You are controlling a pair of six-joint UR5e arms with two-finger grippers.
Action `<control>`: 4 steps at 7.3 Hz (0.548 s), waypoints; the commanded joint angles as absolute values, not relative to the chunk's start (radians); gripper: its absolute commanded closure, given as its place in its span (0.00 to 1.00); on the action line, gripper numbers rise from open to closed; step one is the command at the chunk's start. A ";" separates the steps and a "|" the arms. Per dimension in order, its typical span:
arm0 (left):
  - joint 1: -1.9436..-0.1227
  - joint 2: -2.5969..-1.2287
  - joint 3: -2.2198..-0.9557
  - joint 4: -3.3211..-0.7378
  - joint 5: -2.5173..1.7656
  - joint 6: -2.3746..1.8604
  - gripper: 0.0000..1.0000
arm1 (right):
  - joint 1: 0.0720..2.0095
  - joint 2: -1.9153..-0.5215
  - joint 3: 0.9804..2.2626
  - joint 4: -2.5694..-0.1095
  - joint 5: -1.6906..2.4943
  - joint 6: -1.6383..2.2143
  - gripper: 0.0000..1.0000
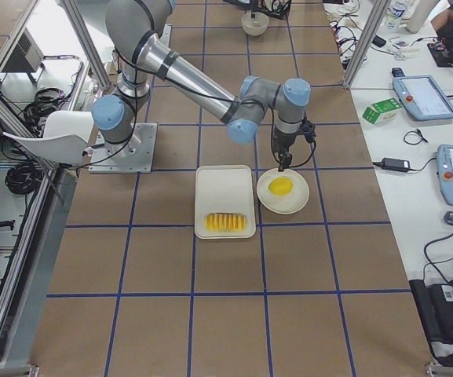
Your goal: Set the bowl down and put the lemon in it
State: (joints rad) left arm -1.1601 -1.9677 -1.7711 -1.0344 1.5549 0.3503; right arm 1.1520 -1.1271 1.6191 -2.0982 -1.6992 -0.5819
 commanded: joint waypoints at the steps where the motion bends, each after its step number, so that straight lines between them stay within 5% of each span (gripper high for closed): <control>1: -1.157 -1.996 -1.766 -1.026 1.555 0.373 0.32 | 1.115 -1.057 1.618 -2.188 -1.706 -0.611 0.00; 4: -1.157 -1.997 -1.763 -1.025 1.562 0.397 0.86 | 1.101 -1.003 1.617 -2.261 -1.706 -0.611 0.00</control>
State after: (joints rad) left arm -1.1567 -1.9955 -1.7638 -1.0254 1.5582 0.3892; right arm 1.1074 -1.0254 1.6164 -2.2296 -1.7064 -0.6102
